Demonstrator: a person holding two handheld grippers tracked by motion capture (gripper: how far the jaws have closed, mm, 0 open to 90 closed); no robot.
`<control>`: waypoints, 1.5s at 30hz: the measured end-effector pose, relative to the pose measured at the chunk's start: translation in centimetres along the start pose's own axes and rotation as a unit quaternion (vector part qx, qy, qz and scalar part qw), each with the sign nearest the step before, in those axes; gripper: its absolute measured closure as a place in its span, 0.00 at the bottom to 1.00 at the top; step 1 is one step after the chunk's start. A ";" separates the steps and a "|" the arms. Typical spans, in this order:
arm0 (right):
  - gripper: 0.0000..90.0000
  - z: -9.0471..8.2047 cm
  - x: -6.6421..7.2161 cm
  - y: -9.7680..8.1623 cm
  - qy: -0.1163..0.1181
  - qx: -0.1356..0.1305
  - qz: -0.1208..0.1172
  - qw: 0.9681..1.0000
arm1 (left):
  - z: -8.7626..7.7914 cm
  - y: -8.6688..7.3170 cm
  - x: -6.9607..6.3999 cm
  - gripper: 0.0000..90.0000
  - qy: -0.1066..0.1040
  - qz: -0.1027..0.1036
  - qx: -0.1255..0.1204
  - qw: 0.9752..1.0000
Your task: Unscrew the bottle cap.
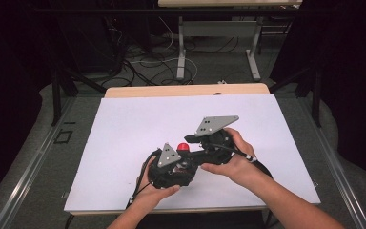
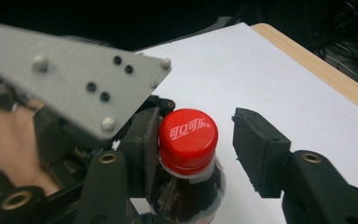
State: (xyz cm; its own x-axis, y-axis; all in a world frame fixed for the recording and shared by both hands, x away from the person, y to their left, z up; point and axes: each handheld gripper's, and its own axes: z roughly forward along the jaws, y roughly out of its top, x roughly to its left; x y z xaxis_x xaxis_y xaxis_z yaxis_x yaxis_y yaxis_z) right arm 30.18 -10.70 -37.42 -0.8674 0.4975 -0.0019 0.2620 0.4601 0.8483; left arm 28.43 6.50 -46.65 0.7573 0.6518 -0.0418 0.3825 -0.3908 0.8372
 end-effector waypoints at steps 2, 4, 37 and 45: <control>0.62 0.2 0.2 0.0 -0.007 0.000 0.007 1.000 | 0.1 0.0 -0.1 0.33 0.006 -0.002 0.001 1.000; 0.67 0.2 0.4 0.0 -0.004 0.007 0.015 1.000 | 0.1 -0.1 -0.1 0.33 0.009 -0.001 -0.001 1.000; 0.51 -1.0 -2.9 1.7 0.171 0.034 -0.152 0.973 | -0.2 0.1 0.2 0.33 -0.053 0.042 -0.001 0.998; 0.52 -0.9 -0.6 0.7 0.044 0.031 -0.078 0.996 | -0.3 0.1 0.5 0.33 -0.025 0.009 -0.002 1.000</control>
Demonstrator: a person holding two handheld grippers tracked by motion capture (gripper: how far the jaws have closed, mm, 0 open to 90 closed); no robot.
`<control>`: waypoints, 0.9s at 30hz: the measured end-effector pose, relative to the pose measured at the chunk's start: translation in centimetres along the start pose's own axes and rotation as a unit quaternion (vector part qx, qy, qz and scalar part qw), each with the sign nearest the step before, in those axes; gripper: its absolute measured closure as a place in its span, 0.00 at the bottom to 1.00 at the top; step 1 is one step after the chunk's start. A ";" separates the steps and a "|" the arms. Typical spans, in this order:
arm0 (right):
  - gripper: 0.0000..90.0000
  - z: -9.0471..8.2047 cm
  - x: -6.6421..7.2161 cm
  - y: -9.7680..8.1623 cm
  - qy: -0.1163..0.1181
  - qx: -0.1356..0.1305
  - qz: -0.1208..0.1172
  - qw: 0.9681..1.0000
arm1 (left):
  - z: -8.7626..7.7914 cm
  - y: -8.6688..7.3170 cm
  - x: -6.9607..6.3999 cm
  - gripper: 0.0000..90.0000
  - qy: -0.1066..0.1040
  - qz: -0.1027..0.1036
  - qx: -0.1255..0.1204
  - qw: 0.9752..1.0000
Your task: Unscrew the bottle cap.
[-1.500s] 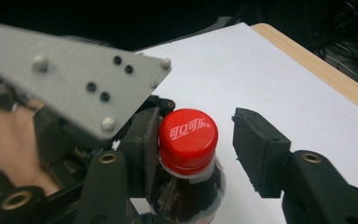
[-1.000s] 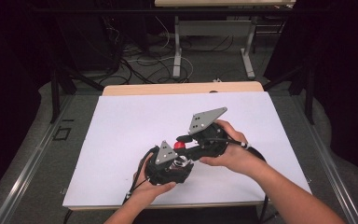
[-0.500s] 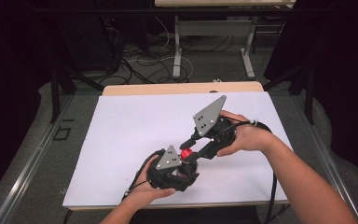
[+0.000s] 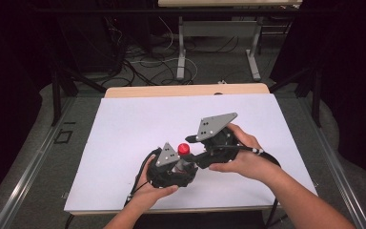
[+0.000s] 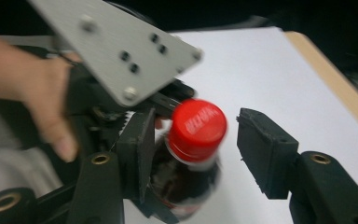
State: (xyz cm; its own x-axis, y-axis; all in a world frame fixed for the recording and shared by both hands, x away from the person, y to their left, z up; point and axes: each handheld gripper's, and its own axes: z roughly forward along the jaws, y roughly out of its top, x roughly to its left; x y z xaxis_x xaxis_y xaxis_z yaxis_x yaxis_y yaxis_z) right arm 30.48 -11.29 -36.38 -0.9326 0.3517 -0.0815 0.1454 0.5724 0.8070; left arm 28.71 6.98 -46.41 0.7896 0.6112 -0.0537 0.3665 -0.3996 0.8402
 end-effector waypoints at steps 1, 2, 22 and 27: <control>0.52 0.0 0.0 0.0 0.001 -0.005 0.021 1.000 | 0.0 0.0 0.0 0.33 0.005 -0.001 -0.002 1.000; 0.53 0.1 0.1 -0.1 -0.004 -0.012 0.041 0.999 | 0.0 0.0 0.0 0.33 0.012 0.002 0.001 1.000; 0.68 1.1 -0.1 0.1 0.015 0.001 0.020 1.000 | 0.0 -0.2 -0.3 0.33 0.010 0.011 0.002 1.000; 0.68 0.5 -2.3 0.2 0.126 0.007 -0.064 0.990 | -0.2 0.0 -0.8 0.33 -0.016 0.035 -0.003 0.999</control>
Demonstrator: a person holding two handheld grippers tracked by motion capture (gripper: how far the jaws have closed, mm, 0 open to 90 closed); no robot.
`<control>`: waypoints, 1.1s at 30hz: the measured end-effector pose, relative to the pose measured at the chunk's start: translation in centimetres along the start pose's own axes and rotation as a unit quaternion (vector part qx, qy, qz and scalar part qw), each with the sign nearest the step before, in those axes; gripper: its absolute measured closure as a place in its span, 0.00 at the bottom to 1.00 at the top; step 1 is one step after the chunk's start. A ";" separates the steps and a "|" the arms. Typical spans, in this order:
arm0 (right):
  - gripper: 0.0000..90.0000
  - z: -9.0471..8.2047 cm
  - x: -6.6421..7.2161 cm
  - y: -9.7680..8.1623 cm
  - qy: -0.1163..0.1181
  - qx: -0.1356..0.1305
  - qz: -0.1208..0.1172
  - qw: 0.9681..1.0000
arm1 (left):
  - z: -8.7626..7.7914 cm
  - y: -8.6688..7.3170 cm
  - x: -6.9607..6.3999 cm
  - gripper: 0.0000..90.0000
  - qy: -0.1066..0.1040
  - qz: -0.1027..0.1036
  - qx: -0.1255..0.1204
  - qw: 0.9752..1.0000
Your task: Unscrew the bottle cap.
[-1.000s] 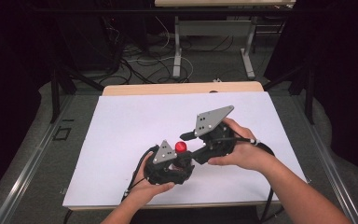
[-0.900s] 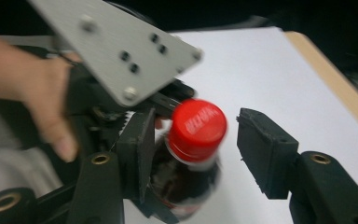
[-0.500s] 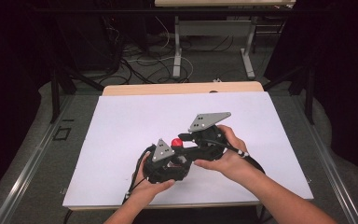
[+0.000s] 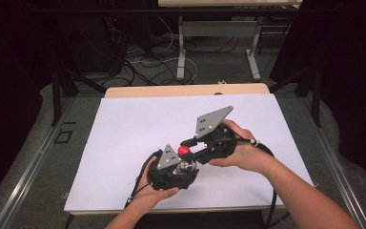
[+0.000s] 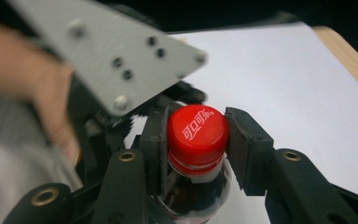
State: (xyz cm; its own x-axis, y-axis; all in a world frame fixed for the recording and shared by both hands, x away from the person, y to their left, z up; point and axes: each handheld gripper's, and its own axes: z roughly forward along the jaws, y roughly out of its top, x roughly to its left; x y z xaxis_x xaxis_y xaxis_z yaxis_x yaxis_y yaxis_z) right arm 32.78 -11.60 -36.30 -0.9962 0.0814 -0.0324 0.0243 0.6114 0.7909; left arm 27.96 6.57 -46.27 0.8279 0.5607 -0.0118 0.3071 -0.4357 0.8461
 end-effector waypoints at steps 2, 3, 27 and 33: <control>0.68 -0.3 -0.6 -0.2 0.046 -0.003 -0.048 0.998 | 0.0 0.1 -0.3 0.33 -0.013 0.019 0.004 1.000; 0.68 -0.5 -1.1 -0.2 0.070 -0.002 -0.053 0.996 | 0.0 0.1 -0.3 0.33 -0.019 0.018 0.001 1.000; 0.68 -2.2 -3.9 -1.4 0.025 -0.047 -0.004 0.999 | 0.3 -0.5 0.9 0.33 -0.014 -0.010 0.002 1.000; 0.68 -2.3 -4.2 -2.2 -0.014 -0.052 0.017 0.998 | 0.0 -0.6 1.5 0.33 -0.011 -0.019 0.008 1.000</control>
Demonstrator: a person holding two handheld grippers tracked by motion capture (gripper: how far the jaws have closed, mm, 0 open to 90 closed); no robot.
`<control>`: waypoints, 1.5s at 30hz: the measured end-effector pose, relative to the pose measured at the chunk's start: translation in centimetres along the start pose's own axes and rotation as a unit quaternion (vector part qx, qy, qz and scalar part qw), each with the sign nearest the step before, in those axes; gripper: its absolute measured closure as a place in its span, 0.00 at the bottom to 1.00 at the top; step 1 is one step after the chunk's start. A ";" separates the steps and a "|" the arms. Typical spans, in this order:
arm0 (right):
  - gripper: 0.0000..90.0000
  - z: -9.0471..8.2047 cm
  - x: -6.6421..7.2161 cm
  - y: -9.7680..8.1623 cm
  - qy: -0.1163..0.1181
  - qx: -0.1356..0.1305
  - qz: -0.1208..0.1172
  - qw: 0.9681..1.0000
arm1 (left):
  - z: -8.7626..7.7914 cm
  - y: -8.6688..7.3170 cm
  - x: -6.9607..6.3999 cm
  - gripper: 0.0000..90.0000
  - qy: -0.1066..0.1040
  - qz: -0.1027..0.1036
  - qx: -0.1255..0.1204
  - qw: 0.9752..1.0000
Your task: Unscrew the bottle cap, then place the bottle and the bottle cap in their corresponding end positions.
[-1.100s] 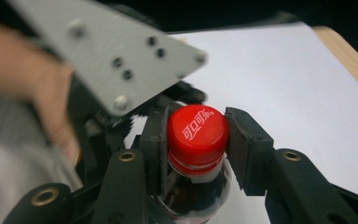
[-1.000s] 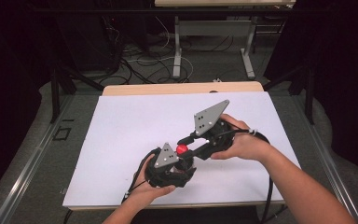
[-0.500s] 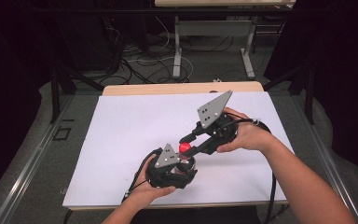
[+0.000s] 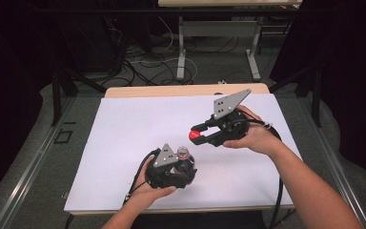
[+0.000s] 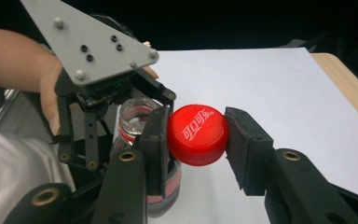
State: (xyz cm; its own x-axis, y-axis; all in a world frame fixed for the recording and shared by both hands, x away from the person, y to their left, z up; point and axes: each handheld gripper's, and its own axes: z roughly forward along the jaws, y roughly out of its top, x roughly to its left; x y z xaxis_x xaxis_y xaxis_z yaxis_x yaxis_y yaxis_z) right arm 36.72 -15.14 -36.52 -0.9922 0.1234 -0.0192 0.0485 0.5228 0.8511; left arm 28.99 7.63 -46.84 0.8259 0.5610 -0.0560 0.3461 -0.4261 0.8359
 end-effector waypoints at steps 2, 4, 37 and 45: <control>0.68 0.0 -0.1 -0.3 -0.018 -0.002 0.006 1.000 | -0.1 0.0 0.2 0.33 0.002 -0.002 0.000 1.000; 0.68 0.0 -0.1 -0.7 -0.035 -0.002 0.017 0.999 | 0.0 -0.1 0.3 0.33 0.007 -0.005 -0.005 1.000; 0.68 -0.1 1.2 -9.5 -0.138 -0.014 0.093 0.986 | 4.8 4.2 7.8 0.33 0.053 -0.053 -0.035 0.997; 0.68 0.7 1.2 -10.9 -0.139 -0.013 0.108 0.984 | 7.4 5.8 10.0 0.33 0.066 -0.054 -0.030 0.996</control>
State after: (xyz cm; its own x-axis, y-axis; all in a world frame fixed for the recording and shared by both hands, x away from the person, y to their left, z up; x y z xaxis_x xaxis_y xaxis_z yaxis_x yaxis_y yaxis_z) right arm 35.07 -20.15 -46.21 -0.8891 0.4571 0.0240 0.2483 0.4375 0.8642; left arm 42.53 5.52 -46.55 0.7178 0.6918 -0.0787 0.3998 -0.3169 0.8601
